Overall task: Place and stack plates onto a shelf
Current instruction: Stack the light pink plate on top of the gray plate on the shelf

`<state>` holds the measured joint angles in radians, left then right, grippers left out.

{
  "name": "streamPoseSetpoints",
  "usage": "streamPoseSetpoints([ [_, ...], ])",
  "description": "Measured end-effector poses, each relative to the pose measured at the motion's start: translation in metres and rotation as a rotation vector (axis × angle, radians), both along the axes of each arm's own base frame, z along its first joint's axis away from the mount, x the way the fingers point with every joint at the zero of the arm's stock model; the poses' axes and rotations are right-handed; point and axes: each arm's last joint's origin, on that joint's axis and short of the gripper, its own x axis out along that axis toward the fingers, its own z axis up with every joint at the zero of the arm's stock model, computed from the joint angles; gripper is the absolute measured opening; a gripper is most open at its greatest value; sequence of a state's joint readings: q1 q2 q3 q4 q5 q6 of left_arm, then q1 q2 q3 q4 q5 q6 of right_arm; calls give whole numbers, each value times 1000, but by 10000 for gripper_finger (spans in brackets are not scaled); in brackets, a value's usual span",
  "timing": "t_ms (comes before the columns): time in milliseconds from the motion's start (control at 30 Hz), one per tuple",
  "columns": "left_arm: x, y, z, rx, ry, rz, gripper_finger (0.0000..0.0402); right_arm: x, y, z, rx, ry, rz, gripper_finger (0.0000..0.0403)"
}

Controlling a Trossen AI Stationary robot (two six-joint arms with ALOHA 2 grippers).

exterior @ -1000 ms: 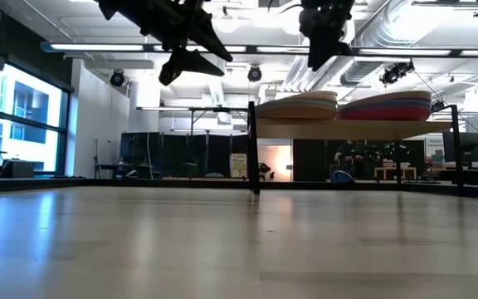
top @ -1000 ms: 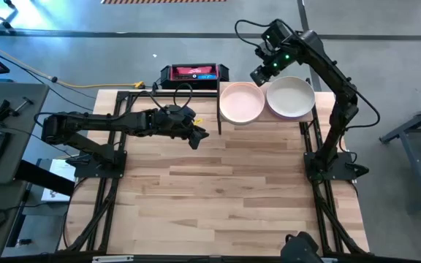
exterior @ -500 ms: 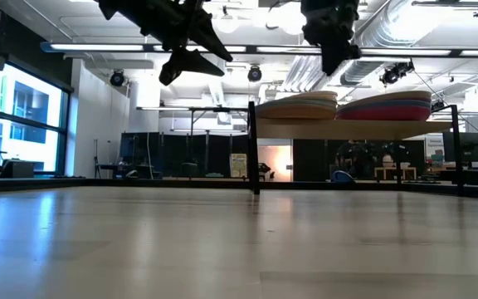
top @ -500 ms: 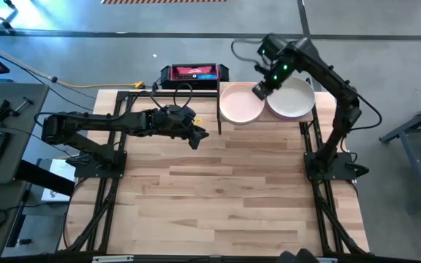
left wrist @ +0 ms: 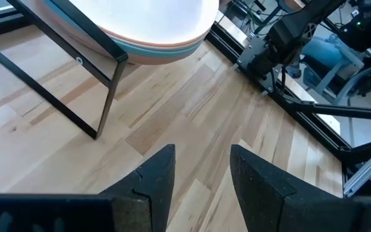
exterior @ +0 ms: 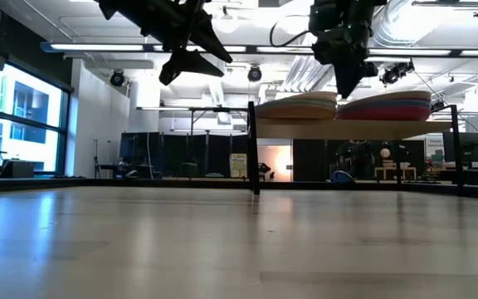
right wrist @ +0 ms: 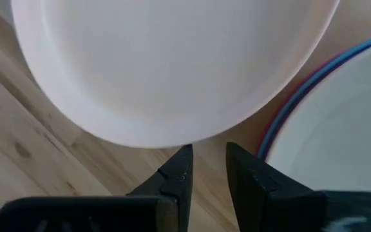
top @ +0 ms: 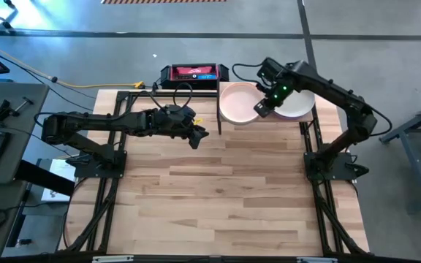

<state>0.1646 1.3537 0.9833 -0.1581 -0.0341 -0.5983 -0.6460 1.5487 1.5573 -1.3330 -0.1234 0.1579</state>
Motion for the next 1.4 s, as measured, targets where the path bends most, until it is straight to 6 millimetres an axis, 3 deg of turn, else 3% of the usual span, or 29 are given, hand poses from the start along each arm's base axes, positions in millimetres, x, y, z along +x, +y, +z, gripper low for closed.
streamPoseSetpoints([
  [667,0,0,0,0,2,-2,138,1,-1,1,-2,-51,-105,75],
  [967,0,0,0,0,3,-2,138,-3,20,20,-18,-139,-145,75],
  [1167,0,0,0,0,3,-2,138,17,34,28,-67,-272,-89,75],
  [1400,0,0,0,0,3,-2,138,36,37,20,-76,-289,-53,75],
])
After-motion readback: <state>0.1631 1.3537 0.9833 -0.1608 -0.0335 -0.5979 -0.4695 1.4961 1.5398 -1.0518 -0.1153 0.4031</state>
